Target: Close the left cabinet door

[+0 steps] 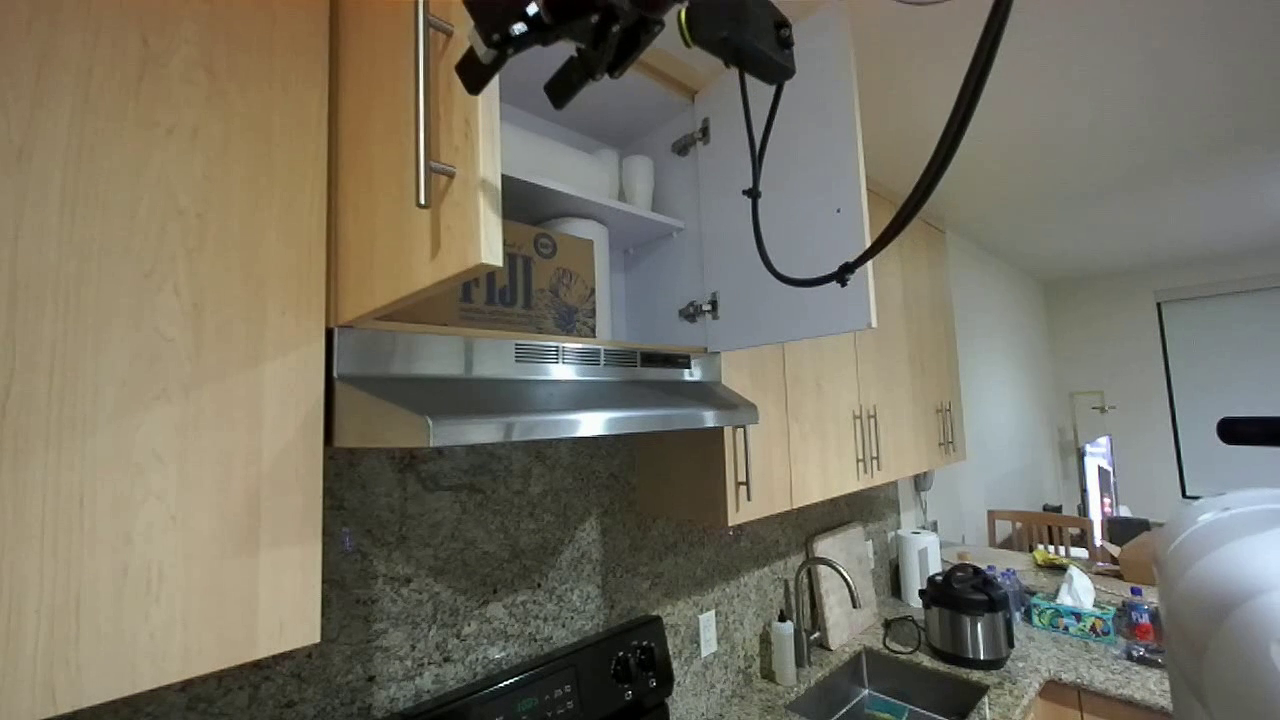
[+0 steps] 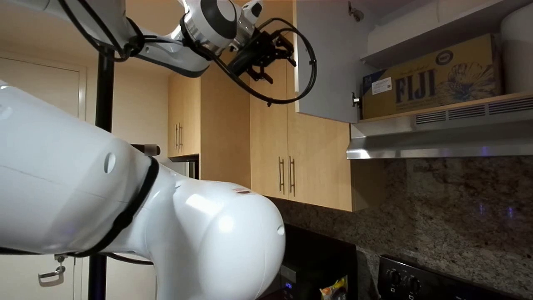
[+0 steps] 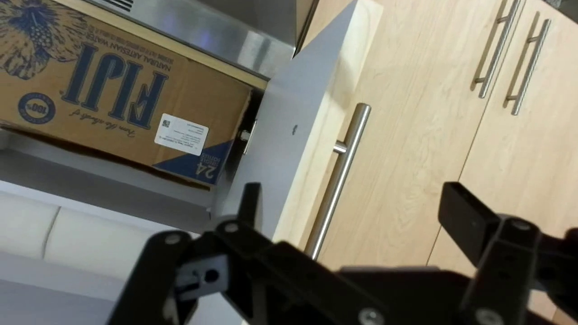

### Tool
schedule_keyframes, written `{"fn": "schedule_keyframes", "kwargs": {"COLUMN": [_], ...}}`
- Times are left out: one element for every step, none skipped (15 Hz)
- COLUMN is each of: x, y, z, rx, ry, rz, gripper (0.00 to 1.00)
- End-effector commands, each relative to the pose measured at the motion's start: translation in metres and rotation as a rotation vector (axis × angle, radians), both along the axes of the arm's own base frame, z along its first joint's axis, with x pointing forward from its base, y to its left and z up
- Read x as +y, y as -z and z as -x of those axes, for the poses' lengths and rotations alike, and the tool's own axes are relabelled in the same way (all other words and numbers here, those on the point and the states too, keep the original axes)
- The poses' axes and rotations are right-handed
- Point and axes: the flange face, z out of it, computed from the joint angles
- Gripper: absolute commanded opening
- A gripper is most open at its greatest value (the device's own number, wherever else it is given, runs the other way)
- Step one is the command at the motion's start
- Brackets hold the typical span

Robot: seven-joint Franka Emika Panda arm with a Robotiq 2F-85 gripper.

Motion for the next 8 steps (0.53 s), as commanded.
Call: {"fn": "schedule_keyframes", "kwargs": {"x": [0.005, 0.004, 0.002, 0.0, -0.002, -0.004, -0.006, -0.008], "y": [-0.009, -0.011, -0.013, -0.015, -0.018, -0.02, -0.021, -0.021], "z": [-0.02, -0.024, -0.028, -0.032, -0.034, -0.038, -0.041, -0.045], "rx": [-0.026, -0.025, -0.025, -0.022, -0.021, -0.009, 0.001, 0.01], "ry": [0.031, 0.039, 0.049, 0.057, 0.063, 0.064, 0.062, 0.061], "rz": [-0.02, -0.024, -0.028, -0.03, -0.033, -0.035, -0.04, -0.044], "gripper": [1.0, 1.0, 1.0, 1.0, 1.0, 1.0, 1.0, 1.0]}}
